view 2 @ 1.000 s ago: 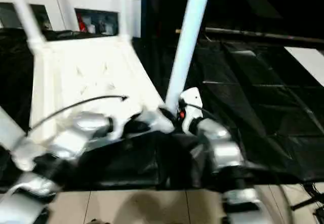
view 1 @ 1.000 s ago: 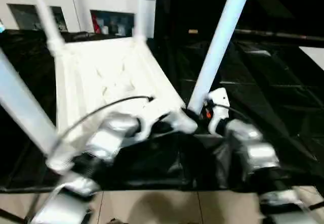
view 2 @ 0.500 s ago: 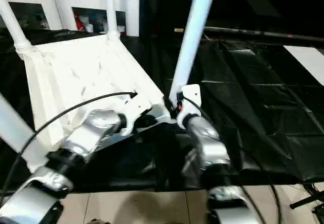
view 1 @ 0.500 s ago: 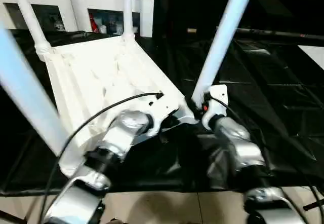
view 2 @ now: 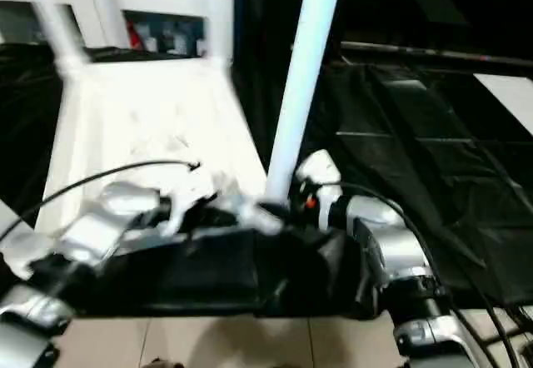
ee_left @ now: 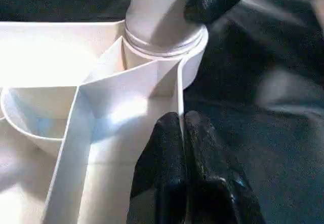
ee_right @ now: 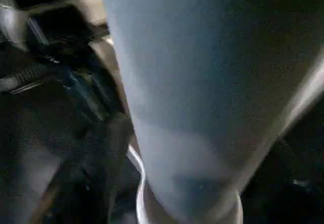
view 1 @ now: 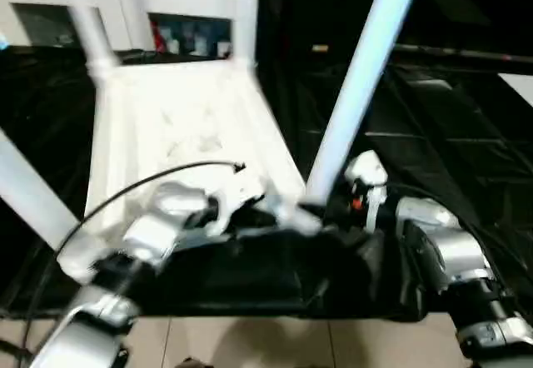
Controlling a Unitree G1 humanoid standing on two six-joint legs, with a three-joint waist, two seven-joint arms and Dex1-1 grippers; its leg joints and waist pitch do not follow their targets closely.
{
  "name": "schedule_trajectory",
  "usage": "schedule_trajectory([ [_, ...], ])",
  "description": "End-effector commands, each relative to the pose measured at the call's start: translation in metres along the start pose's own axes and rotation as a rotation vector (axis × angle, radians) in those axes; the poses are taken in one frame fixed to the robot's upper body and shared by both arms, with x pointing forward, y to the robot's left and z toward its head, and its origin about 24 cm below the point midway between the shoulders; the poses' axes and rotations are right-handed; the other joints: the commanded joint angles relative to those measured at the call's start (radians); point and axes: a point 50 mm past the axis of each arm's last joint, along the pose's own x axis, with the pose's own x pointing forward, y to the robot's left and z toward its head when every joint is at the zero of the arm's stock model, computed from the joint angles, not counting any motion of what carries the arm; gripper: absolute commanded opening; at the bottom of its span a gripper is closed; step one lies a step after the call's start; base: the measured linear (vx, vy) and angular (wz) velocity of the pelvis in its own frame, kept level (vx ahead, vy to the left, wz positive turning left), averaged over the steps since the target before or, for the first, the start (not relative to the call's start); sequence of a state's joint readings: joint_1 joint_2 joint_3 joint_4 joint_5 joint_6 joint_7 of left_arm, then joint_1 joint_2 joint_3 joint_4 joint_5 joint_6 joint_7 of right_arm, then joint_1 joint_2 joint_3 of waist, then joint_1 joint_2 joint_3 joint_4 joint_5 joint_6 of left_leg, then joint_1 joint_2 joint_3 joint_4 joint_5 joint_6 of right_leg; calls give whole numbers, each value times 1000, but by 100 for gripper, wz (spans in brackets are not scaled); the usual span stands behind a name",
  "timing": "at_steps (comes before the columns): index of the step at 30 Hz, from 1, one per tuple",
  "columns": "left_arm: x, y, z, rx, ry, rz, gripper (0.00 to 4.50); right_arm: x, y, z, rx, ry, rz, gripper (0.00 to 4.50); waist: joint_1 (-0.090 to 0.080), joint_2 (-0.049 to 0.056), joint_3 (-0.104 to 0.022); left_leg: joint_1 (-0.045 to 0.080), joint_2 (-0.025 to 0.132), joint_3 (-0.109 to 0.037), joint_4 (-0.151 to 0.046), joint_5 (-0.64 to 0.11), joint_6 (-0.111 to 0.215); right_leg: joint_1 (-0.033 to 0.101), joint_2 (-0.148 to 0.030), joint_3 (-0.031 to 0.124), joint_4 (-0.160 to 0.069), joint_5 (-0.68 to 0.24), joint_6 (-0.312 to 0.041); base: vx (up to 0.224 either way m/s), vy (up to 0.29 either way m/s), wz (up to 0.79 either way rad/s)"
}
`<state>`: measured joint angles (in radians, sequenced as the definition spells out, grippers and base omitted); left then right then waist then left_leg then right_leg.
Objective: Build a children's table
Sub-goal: Rotate leg to tighten
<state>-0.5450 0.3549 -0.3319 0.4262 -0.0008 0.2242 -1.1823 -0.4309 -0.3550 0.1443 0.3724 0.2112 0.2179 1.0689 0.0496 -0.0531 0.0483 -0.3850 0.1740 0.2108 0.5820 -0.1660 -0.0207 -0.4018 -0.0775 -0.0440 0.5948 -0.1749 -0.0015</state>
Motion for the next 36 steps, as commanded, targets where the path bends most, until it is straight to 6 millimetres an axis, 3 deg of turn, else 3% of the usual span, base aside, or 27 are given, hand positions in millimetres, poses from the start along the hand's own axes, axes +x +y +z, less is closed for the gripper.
schedule_trajectory([
  [1, 11, -14, 0, -8, -10, -121, 0, -5, 1, 2, -10, 17, 35, 320, -1, 0, -55, 32, 69, -35, -73, -304, 4, 28, -72, 43, -74, -298, -206, 0, 0, 0],
  [3, 9, -16, -2, -12, -7, -140, 0, -7, 2, 3, -5, 23, 58, 320, 3, 1, -55, 34, 68, -33, -72, -298, 3, 26, -72, 44, -73, -281, -211, 0, 0, 0],
  [4, 9, -17, -3, -17, -8, -148, 0, -7, 3, 3, 1, 24, 76, 292, 4, -1, -55, 33, 68, -33, -72, -297, 4, 26, -72, 44, -73, -279, -211, 0, 0, 0],
  [9, 7, -20, -5, -33, -12, -175, 0, -10, 9, 1, 30, 54, 169, 247, 9, -3, -55, 31, 68, -33, -71, -280, 8, 29, -74, 44, -72, -287, -205, 0, 0, 0],
  [16, 6, -20, -5, -36, -3, -169, 0, -12, 10, -4, 21, 96, 178, 208, 10, -6, -56, 30, 66, -33, -68, -277, 7, 29, -75, 44, -73, -308, -198, 0, 0, 0],
  [20, 7, -15, -6, -37, 12, -102, 0, -7, 2, -7, 33, 76, 53, 204, 6, -5, -55, 30, 66, -34, -69, -289, 0, 26, -74, 43, -75, -328, -193, 0, 0, 0],
  [25, 21, 4, -1, -65, 27, 106, 0, 4, -14, -16, 130, 36, -234, 199, -12, -5, -49, 35, 63, -44, -72, -382, -50, 17, -76, 39, -90, -486, -151, 0, 0, 0],
  [28, 34, 12, 8, -98, 24, 228, 0, 14, -17, -22, 205, 33, -367, 197, -26, -4, -47, 39, 60, -50, -70, -441, -60, 10, -76, 34, -101, -556, -125, 0, 0, 0],
  [30, 42, 16, 13, -126, 20, 290, 0, 23, -16, -23, 239, 27, -418, 196, -28, -1, -49, 35, 59, -53, -71, -446, -61, 13, -77, 33, -105, -563, -114, 0, 0, 0],
  [32, 49, 18, 18, -140, 15, 335, 0, 33, -15, -23, 271, 16, -485, 196, -27, -1, -49, 44, 58, -51, -68, -467, -60, 4, -75, 32, -111, -568, -110, 0, 0, 0],
  [36, 62, 17, 25, -130, 23, 374, 0, 53, -13, -20, 307, 5, -600, 196, -34, 6, -53, 34, 60, -60, -81, -468, -72, 16, -74, 25, -109, -514, -110, 0, 0, 0],
])
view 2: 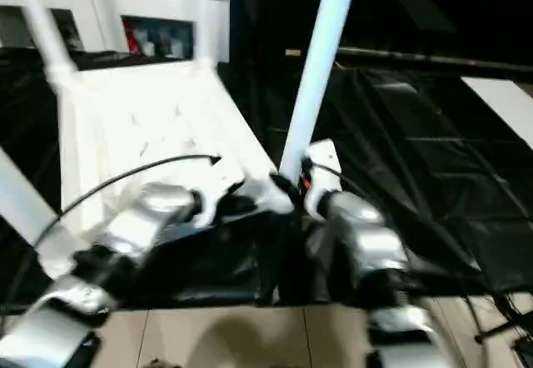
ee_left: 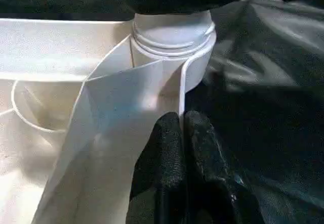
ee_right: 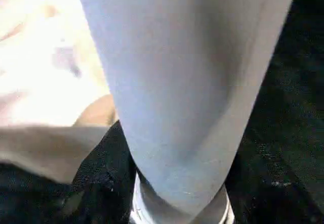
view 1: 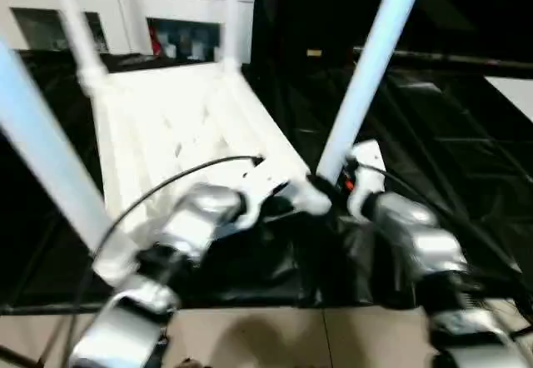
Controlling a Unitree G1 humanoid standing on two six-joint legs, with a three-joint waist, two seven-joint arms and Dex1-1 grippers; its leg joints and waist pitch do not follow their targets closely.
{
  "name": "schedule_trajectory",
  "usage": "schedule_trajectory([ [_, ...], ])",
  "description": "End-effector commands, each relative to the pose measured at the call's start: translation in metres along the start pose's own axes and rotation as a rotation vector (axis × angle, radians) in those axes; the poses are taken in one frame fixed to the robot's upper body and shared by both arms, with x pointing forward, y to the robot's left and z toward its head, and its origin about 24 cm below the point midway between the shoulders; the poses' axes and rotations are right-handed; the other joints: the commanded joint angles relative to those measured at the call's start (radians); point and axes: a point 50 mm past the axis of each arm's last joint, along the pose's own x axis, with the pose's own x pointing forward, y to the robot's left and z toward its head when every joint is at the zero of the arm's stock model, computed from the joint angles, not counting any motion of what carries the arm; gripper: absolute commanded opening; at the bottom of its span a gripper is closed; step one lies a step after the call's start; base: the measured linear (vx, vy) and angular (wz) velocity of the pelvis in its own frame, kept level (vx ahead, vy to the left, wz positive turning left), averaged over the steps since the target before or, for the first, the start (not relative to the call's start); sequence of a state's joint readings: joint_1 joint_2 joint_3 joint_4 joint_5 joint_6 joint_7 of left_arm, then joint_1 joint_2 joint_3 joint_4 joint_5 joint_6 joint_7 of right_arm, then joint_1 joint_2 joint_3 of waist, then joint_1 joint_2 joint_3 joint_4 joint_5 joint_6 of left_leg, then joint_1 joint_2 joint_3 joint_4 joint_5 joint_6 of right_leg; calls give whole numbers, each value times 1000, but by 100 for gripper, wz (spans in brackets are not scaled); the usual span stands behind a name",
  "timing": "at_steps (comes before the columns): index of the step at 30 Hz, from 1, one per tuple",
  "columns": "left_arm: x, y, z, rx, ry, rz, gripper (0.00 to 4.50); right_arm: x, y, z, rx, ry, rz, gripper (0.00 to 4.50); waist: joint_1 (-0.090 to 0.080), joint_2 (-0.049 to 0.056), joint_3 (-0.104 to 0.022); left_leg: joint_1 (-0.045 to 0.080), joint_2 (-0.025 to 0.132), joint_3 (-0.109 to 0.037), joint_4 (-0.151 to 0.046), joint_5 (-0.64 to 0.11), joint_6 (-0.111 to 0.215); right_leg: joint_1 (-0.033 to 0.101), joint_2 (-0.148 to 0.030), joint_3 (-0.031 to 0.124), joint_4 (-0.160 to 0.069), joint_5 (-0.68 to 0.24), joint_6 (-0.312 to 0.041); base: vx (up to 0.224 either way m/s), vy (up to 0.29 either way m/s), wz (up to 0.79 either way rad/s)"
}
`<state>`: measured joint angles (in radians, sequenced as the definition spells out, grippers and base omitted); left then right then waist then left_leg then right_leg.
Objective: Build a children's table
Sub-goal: Rotate leg to tighten
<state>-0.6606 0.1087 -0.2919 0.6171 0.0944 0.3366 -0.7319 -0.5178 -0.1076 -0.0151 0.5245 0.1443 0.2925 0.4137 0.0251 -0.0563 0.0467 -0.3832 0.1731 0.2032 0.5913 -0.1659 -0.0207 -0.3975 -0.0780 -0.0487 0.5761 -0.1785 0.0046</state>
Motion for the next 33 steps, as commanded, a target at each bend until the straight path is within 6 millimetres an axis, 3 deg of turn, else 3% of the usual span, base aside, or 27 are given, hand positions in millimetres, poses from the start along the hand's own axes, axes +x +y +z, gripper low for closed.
schedule_trajectory([
  [1, 11, -8, 3, 29, 19, 12, 0, 13, 27, -18, 45, 68, 14, 196, -12, 7, -51, 32, 60, -52, -92, -473, -73, 10, -74, 32, -88, -482, -122, 0, 0, 0],
  [5, 11, -9, 2, 46, 20, 3, 0, 16, 38, -13, 24, 35, 68, 196, -17, 6, -48, 40, 57, -48, -87, -510, -64, 1, -74, 35, -95, -493, -126, 0, 0, 0],
  [7, 7, -7, 0, 60, 15, -21, 0, 13, 42, -8, 46, -3, 165, 265, -16, 0, -48, 37, 57, -48, -87, -503, -51, 4, -76, 35, -97, -506, -121, 0, 0, 0],
  [8, 7, -7, 0, 60, 15, -21, 0, 13, 42, -8, 46, -3, 165, 265, -15, 1, -48, 37, 58, -47, -87, -496, -49, 4, -77, 36, -97, -503, -120, 0, 0, 0],
  [11, 4, -7, -2, 69, 19, -49, 0, 8, 39, -5, 41, -13, 229, 287, -11, 0, -50, 32, 60, -45, -89, -455, -35, 11, -76, 39, -89, -450, -134, 0, 0, 0],
  [14, -4, -6, -10, 65, 39, -120, 0, -9, 31, -4, -98, 24, 407, 310, 0, 1, -53, 28, 64, -38, -87, -394, -19, 22, -74, 41, -78, -350, -159, 0, 0, 0],
  [15, -6, -6, -11, 64, 40, -129, 0, -11, 29, -3, -108, 26, 425, 312, 1, 2, -52, 29, 65, -35, -87, -380, -11, 18, -75, 44, -75, -318, -176, 0, 0, 0],
  [17, -13, -5, -16, 75, 48, -190, 0, -21, 20, 2, -128, 24, 488, 312, 7, 1, -58, 26, 63, -34, -84, -342, -1, 29, -76, 43, -69, -280, -191, 0, 0, 0],
  [19, -22, -5, -20, 103, 44, -270, 0, -30, 11, 6, -150, 34, 539, 312, 12, 1, -57, 28, 65, -29, -81, -323, 20, 25, -74, 44, -70, -273, -205, 0, 0, 0],
  [22, -33, -3, -29, 117, 64, -315, 0, -42, 4, 8, -195, 77, 620, 312, 15, 2, -58, 25, 66, -29, -82, -296, 22, 29, -73, 42, -65, -267, -207, 0, 0, 0],
  [24, -43, -5, -35, 119, 71, -397, 0, -48, 0, 8, -207, 109, 678, 312, 20, 7, -59, 30, 69, -31, -82, -290, 14, 29, -74, 40, -61, -254, -219, 0, 0, 0],
  [29, -57, -11, -36, 104, 46, -519, 0, -54, -3, 9, -203, 137, 746, 312, 18, 6, -58, 32, 70, -29, -85, -292, 7, 25, -71, 40, -56, -236, -240, 0, 0, 0],
  [33, -59, -13, -36, 102, 45, -547, 0, -53, -1, 8, -201, 140, 768, 269, 27, 4, -55, 33, 70, -28, -86, -297, -4, 25, -72, 41, -56, -253, -236, 0, 0, 0],
])
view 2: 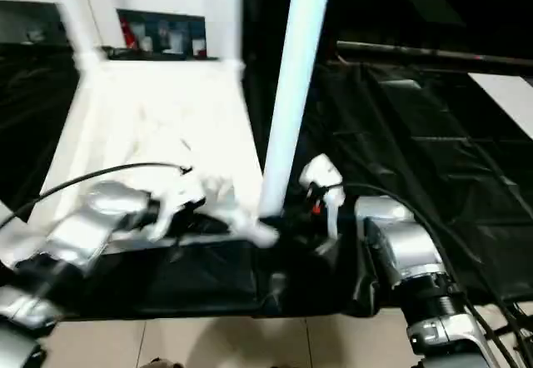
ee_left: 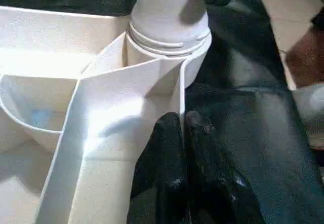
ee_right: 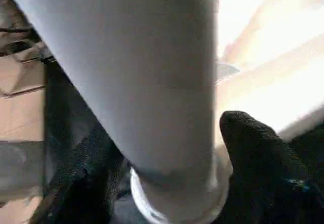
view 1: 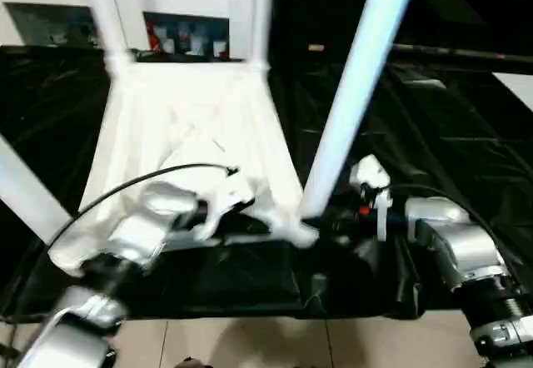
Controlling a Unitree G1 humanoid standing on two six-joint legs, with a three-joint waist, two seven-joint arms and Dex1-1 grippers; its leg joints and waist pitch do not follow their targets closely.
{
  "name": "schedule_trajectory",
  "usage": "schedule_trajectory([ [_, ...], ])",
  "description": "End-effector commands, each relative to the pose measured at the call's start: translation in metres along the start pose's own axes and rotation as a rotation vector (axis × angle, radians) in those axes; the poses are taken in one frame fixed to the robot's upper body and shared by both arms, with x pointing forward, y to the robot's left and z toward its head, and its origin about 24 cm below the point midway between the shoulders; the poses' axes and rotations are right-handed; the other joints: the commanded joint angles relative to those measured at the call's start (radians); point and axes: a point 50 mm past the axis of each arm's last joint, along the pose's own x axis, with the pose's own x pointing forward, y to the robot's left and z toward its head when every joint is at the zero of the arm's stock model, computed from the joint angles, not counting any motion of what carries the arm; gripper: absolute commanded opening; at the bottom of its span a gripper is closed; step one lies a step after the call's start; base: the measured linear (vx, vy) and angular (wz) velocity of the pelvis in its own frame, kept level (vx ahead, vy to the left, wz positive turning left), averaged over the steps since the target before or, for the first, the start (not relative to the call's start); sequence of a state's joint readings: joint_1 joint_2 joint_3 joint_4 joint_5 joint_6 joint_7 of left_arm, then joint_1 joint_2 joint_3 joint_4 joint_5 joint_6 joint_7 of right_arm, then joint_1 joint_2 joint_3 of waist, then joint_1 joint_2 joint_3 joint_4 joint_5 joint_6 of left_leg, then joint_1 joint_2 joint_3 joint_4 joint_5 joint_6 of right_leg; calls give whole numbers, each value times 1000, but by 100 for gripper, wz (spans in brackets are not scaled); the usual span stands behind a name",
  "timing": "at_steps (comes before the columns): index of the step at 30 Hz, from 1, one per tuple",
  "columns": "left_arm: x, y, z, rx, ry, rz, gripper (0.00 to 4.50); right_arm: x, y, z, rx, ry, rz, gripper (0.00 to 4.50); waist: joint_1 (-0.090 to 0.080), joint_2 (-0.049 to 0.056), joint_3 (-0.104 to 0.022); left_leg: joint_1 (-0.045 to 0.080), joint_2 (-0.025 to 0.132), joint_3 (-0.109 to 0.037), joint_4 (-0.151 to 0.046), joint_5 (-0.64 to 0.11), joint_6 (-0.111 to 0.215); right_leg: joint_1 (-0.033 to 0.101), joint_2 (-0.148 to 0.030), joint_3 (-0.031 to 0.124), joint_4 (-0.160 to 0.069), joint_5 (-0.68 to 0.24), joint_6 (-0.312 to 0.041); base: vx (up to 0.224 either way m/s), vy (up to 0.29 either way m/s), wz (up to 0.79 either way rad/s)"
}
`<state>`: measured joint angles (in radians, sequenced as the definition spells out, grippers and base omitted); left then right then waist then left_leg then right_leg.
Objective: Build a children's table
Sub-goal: Rotate leg to tighten
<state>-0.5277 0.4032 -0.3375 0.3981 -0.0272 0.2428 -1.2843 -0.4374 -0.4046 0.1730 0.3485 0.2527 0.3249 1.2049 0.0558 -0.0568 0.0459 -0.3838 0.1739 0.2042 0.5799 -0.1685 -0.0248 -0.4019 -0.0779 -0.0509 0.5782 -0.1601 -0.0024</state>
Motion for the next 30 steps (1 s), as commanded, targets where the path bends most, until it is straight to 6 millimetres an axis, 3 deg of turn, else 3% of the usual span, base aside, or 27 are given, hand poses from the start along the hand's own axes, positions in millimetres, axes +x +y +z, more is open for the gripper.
schedule_trajectory([
  [1, 13, -11, -5, -22, 16, -104, 0, -1, -1, 6, -15, -16, 0, 257, -2, 4, -54, 33, 69, -30, -74, -301, -5, 30, -74, 43, -60, -293, -221, 0, 0, 0],
  [6, 12, -11, -5, -23, 22, -100, 0, 3, 3, 5, 9, -17, 65, 220, -1, 3, -58, 33, 68, -29, -72, -274, -4, 31, -74, 43, -57, -270, -218, 0, 0, 0],
  [14, 12, -4, -6, -29, 46, -15, 0, 2, 1, 0, 29, -12, 23, 212, 0, 4, -59, 32, 67, -28, -69, -254, 5, 34, -72, 42, -54, -240, -229, 0, 0, 0],
  [17, 18, 10, -4, -33, 47, 150, 0, 6, -13, -4, 39, -35, -189, 211, -4, 1, -53, 32, 66, -29, -71, -291, -9, 29, -73, 43, -61, -308, -215, 0, 0, 0],
  [18, 24, 19, 1, -44, 39, 241, 0, 10, -20, -7, 89, -78, -323, 211, -6, 0, -51, 39, 65, -32, -70, -339, -29, 22, -75, 41, -70, -383, -199, 0, 0, 0],
  [19, 24, 20, 2, -44, 38, 247, 0, 11, -21, -7, 93, -80, -331, 209, -12, -2, -49, 39, 62, -37, -68, -382, -49, 18, -77, 39, -75, -464, -178, 0, 0, 0],
  [21, 33, 27, 10, -70, 16, 328, 0, 18, -23, -12, 171, -114, -441, 204, -18, -3, -51, 36, 61, -46, -71, -411, -65, 23, -81, 34, -81, -534, -141, -56, 14, -8],
  [25, 46, 32, 21, -89, 4, 411, 0, 34, -19, -13, 292, -190, -529, 203, -29, -2, -50, 40, 59, -47, -71, -444, -57, 12, -78, 33, -95, -559, -115, 0, 0, 0],
  [26, 48, 33, 22, -89, 0, 418, 0, 38, -16, -13, 294, -196, -526, 202, -30, -2, -50, 40, 58, -47, -70, -444, -53, 13, -79, 33, -97, -563, -113, 0, 0, 0],
  [27, 52, 33, 25, -83, -8, 413, 0, 45, -12, -10, 279, -201, -511, 202, -27, 7, -49, 41, 58, -46, -71, -443, -49, 10, -77, 34, -102, -561, -103, 0, 0, 0],
  [30, 55, 31, 27, -68, -17, 388, 0, 52, -7, -6, 241, -199, -490, 202, -28, 4, -50, 39, 59, -47, -74, -452, -48, 11, -75, 33, -99, -545, -105, 0, 0, 0],
])
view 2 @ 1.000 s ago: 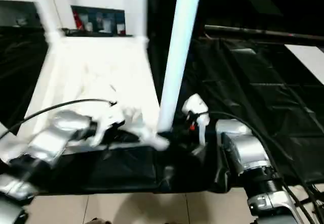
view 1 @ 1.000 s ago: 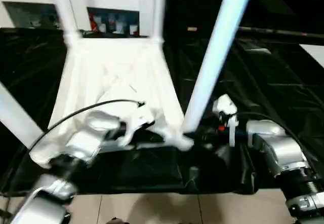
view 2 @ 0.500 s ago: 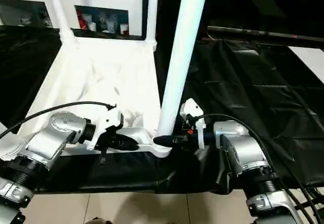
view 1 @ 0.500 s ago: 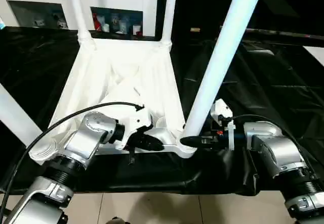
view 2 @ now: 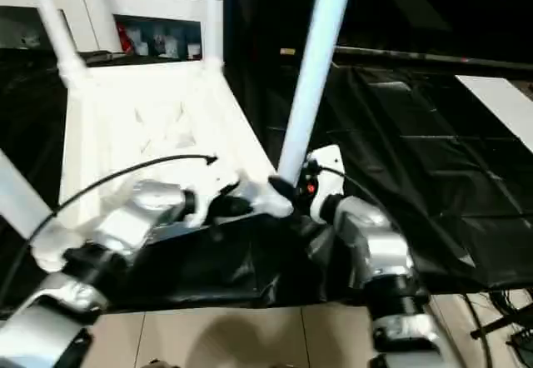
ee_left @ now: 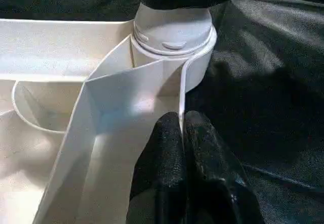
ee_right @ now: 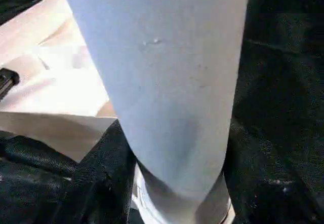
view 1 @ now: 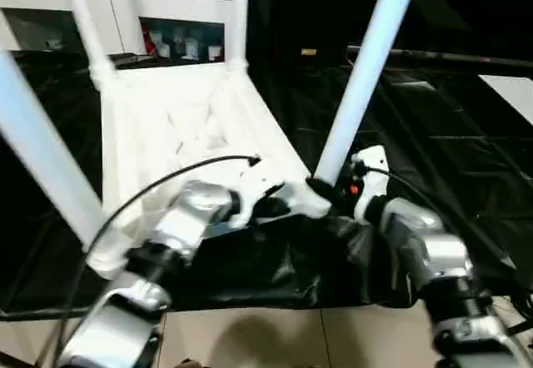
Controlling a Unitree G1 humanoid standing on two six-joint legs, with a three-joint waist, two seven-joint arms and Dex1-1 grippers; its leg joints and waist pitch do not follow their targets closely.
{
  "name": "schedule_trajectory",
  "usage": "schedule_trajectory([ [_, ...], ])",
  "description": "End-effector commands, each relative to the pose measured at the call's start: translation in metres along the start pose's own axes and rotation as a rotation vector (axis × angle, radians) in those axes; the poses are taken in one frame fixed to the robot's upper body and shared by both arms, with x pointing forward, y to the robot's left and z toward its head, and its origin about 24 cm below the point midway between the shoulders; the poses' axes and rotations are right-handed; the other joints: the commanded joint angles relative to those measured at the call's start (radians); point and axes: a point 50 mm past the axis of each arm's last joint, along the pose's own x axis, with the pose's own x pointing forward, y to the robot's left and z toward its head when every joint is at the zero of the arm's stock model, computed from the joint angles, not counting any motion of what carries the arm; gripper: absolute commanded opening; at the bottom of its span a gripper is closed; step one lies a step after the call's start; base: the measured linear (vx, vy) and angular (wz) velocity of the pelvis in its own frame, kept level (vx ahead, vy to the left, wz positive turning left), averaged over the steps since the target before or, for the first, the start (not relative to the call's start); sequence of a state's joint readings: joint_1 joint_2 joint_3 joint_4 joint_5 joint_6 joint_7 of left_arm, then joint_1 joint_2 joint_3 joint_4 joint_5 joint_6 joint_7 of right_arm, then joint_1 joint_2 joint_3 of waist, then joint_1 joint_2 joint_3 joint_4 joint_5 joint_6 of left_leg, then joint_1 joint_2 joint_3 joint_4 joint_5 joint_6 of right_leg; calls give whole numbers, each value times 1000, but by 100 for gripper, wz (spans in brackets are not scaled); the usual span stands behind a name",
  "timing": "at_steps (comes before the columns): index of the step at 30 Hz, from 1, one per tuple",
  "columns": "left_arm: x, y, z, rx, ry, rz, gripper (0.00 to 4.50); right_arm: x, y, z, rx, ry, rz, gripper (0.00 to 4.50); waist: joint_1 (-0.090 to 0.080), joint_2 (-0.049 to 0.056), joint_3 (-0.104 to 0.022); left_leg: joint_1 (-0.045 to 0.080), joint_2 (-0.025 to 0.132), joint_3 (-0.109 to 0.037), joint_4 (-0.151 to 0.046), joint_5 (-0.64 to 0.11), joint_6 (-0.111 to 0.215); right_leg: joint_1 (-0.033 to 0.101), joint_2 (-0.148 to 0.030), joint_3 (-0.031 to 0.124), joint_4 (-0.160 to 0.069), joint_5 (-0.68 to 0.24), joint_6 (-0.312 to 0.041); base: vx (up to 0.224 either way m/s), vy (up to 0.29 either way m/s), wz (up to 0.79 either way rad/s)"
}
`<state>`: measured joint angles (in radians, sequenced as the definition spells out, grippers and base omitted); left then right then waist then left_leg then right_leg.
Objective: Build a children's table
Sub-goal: Rotate leg to tighten, then rotate table base
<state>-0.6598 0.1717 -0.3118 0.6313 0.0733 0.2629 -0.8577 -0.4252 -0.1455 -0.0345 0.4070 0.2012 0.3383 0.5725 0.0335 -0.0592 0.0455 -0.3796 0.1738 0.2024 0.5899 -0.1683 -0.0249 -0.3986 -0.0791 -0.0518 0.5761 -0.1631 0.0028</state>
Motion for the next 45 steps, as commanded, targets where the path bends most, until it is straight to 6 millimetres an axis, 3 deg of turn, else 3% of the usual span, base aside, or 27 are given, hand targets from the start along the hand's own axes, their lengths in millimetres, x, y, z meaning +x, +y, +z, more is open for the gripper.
schedule_trajectory([
  [1, 6, -2, 3, 13, -2, 26, 0, 12, 34, -6, 37, 12, 195, 202, -5, 7, -50, 37, 59, -45, -84, -457, -47, 6, -75, 35, -97, -538, -114, 0, 0, 0],
  [2, 6, -2, 3, 21, -5, 21, 0, 11, 35, -5, 34, 5, 218, 202, -5, 6, -49, 36, 59, -44, -83, -457, -46, 6, -75, 35, -97, -536, -115, 0, 0, 0],
  [4, 5, -1, 2, 28, -7, 18, 0, 10, 36, -3, 32, -1, 241, 258, -3, 7, -50, 35, 60, -44, -84, -447, -42, 7, -76, 36, -95, -519, -119, 0, 0, 0],
  [10, 1, -3, 3, 79, -60, -27, 0, 1, 35, 5, -62, 4, 289, 307, 6, 2, -51, 31, 62, -39, -85, -401, -26, 12, -78, 39, -92, -483, -126, 0, 0, 0],
  [14, -1, -5, 15, 129, -181, -26, 0, -14, 27, 16, -98, -27, 327, 307, 15, 2, -52, 24, 64, -36, -84, -353, -7, 20, -79, 42, -84, -431, -136, 0, 0, 0],
  [19, -16, -12, 23, 138, -279, -73, 28, -44, 11, 28, -132, -70, 336, 314, 36, 22, -56, 20, 67, -29, -79, -271, 24, 31, -79, 45, -64, -293, -184, 0, 0, 0],
  [20, -23, -17, 22, 139, -286, -91, 64, -52, 7, 28, -142, -74, 325, 316, 38, 42, -58, 19, 67, -30, -79, -265, 27, 31, -79, 46, -60, -265, -197, 57, -15, 2],
  [21, -26, -18, 21, 141, -287, -86, 64, -56, 5, 28, -155, -73, 311, 316, 32, 33, -62, 19, 70, -28, -78, -237, 36, 33, -72, 44, -55, -194, -214, 57, -15, 2],
  [22, -30, -19, 19, 145, -290, -81, 67, -59, 4, 28, -168, -72, 300, 316, 33, 47, -64, 18, 68, -31, -78, -216, 36, 36, -70, 41, -46, -155, -222, 53, -16, 0],
  [23, -37, -21, 18, 135, -299, -83, 70, -63, 2, 28, -172, -76, 286, 316, 26, 43, -64, 16, 66, -27, -75, -188, 47, 38, -65, 40, -45, -89, -240, 0, 0, 0],
  [24, -42, -22, 16, 125, -306, -84, 79, -67, 0, 29, -175, -80, 274, 316, 27, 51, -63, 15, 64, -27, -74, -175, 55, 43, -66, 40, -43, -67, -254, 0, 0, 0],
  [26, -60, -25, 11, 100, -322, -89, 104, -76, -3, 30, -179, -99, 244, 316, 25, 54, -59, 15, 63, -25, -75, -188, 60, 44, -68, 41, -45, -93, -260, 0, 0, 0],
  [28, -76, -28, 7, 73, -336, -96, 113, -82, -4, 30, -184, -119, 220, 316, 22, 62, -56, 21, 61, -24, -76, -242, 45, 38, -63, 39, -57, -216, -241, 0, 0, 0],
  [29, -83, -30, 5, 47, -349, -100, 113, -86, -4, 28, -180, -118, 212, 316, 23, 75, -53, 22, 62, -26, -80, -267, 30, 35, -62, 39, -62, -268, -228, 0, 0, 0],
  [30, -85, -31, 5, 42, -351, -102, 125, -86, -4, 28, -181, -117, 212, 316, 21, 72, -51, 22, 63, -26, -82, -281, 23, 35, -61, 40, -64, -288, -221, 0, 0, 0],
  [33, -112, -40, -9, -44, -344, -131, 153, -98, -2, 23, -187, -105, 214, 316, 18, 81, -44, 30, 61, -30, -88, -365, -7, 24, -55, 39, -73, -391, -185, 0, 0, 0],
  [36, -136, -45, -26, -98, -298, -121, 185, -104, -1, 20, -173, -101, 215, 316, 16, 82, -45, 27, 61, -34, -91, -372, -15, 27, -56, 39, -71, -389, -173, 0, 0, 0],
  [40, -180, -54, -62, -241, -125, -132, 216, -105, -1, 14, -166, -82, 198, 316, 0, 79, -43, 29, 56, -34, -91, -397, -15, 18, -52, 40, -74, -430, -155, 0, 0, 0],
  [42, -194, -57, -76, -290, -36, -138, 237, -103, 2, 12, -160, -73, 218, 316, -7, 83, -39, 31, 54, -37, -94, -426, -17, 13, -51, 41, -78, -482, -135, 0, 0, 0],
  [43, -203, -60, -82, -325, 5, -145, 240, -101, 3, 10, -159, -68, 227, 316, -8, 73, -37, 36, 55, -36, -93, -442, -21, 8, -51, 42, -82, -501, -130, 0, 0, 0],
  [45, -219, -65, -92, -385, 76, -140, 250, -98, 6, 8, -155, -62, 241, 316, -6, 75, -30, 38, 55, -41, -97, -473, -28, 5, -55, 45, -84, -560, -117, 0, 0, 0],
])
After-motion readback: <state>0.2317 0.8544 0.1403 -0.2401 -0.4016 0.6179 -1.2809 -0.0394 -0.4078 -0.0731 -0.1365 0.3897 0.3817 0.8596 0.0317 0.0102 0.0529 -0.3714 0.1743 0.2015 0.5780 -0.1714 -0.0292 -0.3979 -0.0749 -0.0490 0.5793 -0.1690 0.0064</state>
